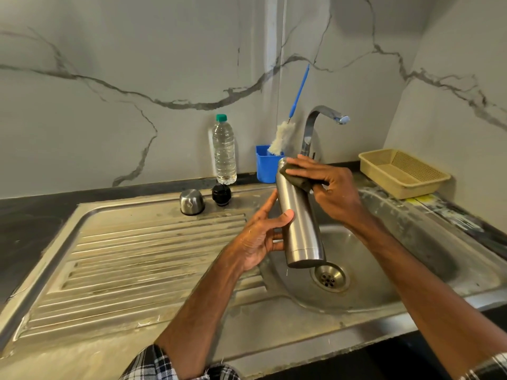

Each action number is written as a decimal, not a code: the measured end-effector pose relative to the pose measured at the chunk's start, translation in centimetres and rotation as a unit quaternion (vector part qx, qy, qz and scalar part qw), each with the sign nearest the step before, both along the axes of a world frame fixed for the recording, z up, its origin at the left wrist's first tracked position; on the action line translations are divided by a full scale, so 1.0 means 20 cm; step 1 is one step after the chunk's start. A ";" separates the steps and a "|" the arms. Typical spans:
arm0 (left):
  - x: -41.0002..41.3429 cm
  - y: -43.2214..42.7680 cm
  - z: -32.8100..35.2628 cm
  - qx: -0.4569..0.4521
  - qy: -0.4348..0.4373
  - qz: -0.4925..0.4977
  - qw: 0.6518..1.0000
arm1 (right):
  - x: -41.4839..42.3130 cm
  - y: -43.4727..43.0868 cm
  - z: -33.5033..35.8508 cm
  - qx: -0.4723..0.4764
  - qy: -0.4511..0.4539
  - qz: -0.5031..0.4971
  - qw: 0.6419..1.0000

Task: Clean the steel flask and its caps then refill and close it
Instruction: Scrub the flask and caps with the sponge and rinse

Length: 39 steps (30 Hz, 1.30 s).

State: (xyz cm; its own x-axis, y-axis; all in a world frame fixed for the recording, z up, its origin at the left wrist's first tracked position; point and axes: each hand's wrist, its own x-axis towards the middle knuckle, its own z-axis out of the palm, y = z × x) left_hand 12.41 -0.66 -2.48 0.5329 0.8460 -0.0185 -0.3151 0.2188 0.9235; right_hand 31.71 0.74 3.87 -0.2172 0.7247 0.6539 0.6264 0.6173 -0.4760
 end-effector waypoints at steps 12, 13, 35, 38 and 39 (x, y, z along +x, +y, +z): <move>0.01 -0.02 0.00 -0.001 -0.024 0.000 1.000 | -0.02 -0.02 -0.06 -0.080 0.135 -0.024 0.987; 0.01 -0.02 -0.01 -0.005 -0.024 0.000 1.000 | -0.03 -0.03 -0.07 -0.072 0.122 -0.030 0.989; -0.03 0.00 0.00 -0.011 -0.014 -0.008 1.000 | 0.00 -0.09 -0.10 -0.057 0.101 -0.003 0.993; -0.05 0.02 0.00 -0.007 -0.027 -0.003 1.000 | -0.05 -0.15 -0.12 -0.041 0.074 0.025 0.996; -0.07 0.02 0.00 -0.012 -0.037 0.006 0.999 | -0.06 -0.19 -0.15 -0.029 0.052 0.053 0.997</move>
